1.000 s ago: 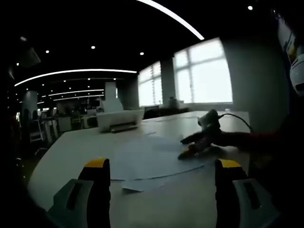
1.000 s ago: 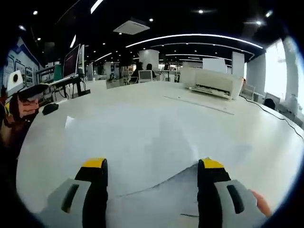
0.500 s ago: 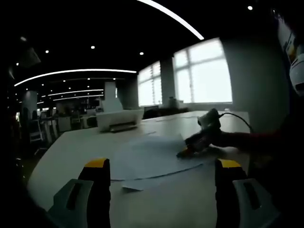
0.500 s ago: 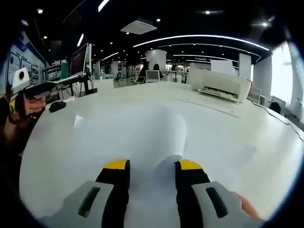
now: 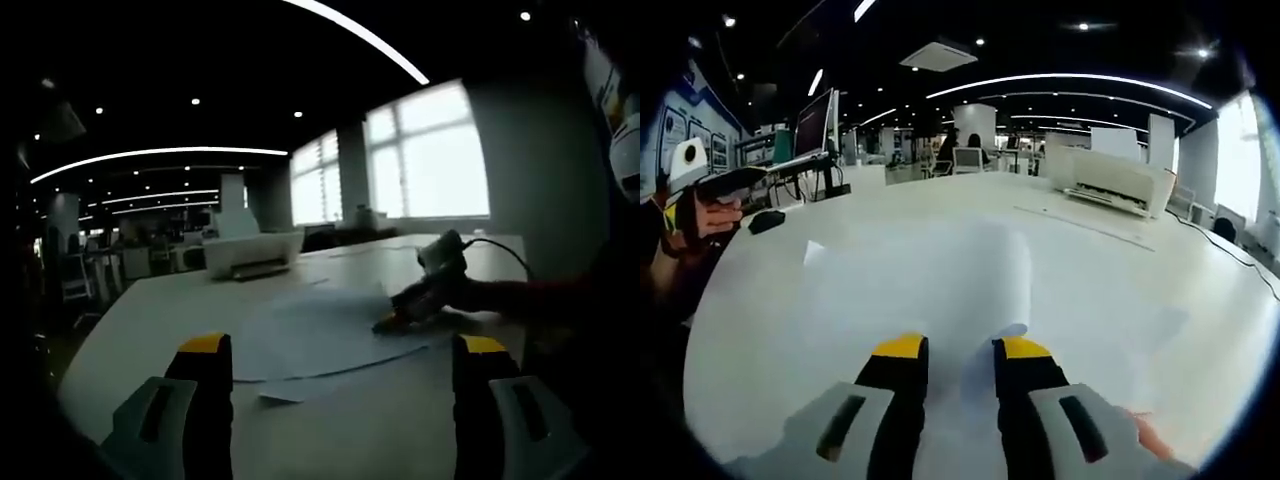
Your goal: Organize the stack of printing papers by aligning and flattening the scattered papers on the table
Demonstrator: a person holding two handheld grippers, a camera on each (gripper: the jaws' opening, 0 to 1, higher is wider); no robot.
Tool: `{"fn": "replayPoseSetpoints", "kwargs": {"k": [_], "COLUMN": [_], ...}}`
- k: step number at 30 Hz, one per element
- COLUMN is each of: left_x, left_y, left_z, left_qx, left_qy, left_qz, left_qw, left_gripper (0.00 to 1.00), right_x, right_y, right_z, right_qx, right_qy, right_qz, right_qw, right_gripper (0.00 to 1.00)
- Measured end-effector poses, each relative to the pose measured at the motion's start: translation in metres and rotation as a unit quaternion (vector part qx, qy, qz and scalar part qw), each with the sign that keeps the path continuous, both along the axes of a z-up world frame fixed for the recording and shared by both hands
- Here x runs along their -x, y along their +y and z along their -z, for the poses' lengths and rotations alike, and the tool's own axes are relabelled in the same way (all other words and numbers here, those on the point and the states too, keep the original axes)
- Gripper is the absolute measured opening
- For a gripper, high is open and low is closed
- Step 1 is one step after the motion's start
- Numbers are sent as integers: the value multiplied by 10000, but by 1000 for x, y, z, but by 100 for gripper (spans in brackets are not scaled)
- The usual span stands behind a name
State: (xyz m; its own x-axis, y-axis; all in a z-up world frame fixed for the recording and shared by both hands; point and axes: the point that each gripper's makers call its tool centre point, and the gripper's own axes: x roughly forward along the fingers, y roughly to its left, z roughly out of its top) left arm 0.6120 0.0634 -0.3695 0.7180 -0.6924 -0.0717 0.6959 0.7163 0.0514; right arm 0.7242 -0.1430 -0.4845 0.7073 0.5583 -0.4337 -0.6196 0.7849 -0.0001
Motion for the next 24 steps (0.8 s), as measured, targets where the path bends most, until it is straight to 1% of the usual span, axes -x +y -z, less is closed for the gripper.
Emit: {"fn": "replayPoseSetpoints", "kwargs": {"k": [2, 10, 14, 19, 24], "left_x": [0, 0, 0, 0, 1], "left_y": [0, 0, 1, 0, -1], "left_z": [0, -2, -3, -2, 3], "left_qx": [-4, 4, 5, 4, -32], "left_qy": [0, -24, -40, -33, 15], "left_qz": [-2, -3, -20, -7, 27], "left_qw": [10000, 10000, 10000, 10000, 10000], "left_gripper": [93, 93, 93, 93, 93], "right_x": [1, 7, 8, 8, 9], "right_y": [1, 8, 11, 11, 11], "right_z": [0, 0, 0, 0, 0], "right_qx": [7, 52, 129, 74, 45], "right_qy": [6, 14, -46, -25, -71], "right_qz": [34, -82, -112, -126, -150], "right_qw": [10000, 10000, 9998, 9999, 9999], "right_gripper": [20, 9, 8, 8, 7]}}
